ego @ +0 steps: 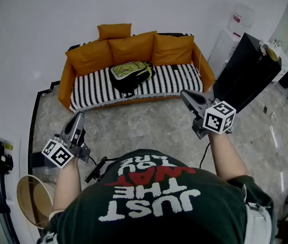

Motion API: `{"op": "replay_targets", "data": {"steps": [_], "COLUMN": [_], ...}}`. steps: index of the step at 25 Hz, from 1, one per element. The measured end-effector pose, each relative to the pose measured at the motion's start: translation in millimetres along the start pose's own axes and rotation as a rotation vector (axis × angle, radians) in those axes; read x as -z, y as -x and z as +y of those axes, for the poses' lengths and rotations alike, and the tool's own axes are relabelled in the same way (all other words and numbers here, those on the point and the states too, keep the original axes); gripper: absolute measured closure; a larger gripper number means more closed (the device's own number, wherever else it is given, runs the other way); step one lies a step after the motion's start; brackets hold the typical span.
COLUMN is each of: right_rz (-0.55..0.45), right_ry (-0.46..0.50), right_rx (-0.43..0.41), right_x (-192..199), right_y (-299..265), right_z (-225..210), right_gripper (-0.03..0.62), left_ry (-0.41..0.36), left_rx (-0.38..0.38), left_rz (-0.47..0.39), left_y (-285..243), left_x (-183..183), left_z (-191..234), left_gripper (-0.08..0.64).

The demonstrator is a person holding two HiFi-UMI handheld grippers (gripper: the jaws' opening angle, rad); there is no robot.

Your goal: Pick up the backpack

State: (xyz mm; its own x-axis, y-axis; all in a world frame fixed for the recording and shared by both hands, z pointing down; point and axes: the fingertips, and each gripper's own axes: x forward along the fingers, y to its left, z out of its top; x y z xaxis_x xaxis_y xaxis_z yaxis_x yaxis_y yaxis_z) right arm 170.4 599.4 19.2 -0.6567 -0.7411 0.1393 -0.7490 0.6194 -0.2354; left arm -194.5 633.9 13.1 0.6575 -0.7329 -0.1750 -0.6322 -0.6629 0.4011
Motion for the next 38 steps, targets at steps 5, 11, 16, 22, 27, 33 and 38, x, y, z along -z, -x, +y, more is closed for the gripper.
{"op": "replay_targets", "data": {"steps": [5, 11, 16, 22, 27, 33, 38], "right_rz": [0.006, 0.004, -0.021, -0.034, 0.002, -0.017, -0.036], "right_ry": [-0.003, -0.003, -0.060, -0.122, -0.290, -0.351, -0.397], "right_rx": [0.004, 0.007, -0.005, -0.018, -0.011, -0.049, -0.035], "right_x": [4, 1, -6, -13, -7, -5, 5], "right_y": [3, 8, 10, 19, 30, 46, 52], "right_z": [-1, -11, -21, -43, -78, -106, -132], "right_gripper": [0.566, 0.566, 0.565, 0.565, 0.565, 0.565, 0.565], "left_ry": [-0.005, -0.011, -0.012, -0.028, -0.038, -0.036, -0.045], "left_rx": [-0.003, -0.009, -0.019, -0.045, -0.069, -0.093, -0.104], "left_rz": [-0.006, -0.007, -0.009, -0.016, -0.023, -0.009, 0.014], "left_y": [3, -3, -10, -20, -36, -57, -75], "left_x": [0, 3, 5, 4, 13, 28, 30], "left_z": [-1, -7, -7, -19, -33, -49, -50], "left_gripper": [0.561, 0.560, 0.560, 0.560, 0.560, 0.560, 0.560]}}
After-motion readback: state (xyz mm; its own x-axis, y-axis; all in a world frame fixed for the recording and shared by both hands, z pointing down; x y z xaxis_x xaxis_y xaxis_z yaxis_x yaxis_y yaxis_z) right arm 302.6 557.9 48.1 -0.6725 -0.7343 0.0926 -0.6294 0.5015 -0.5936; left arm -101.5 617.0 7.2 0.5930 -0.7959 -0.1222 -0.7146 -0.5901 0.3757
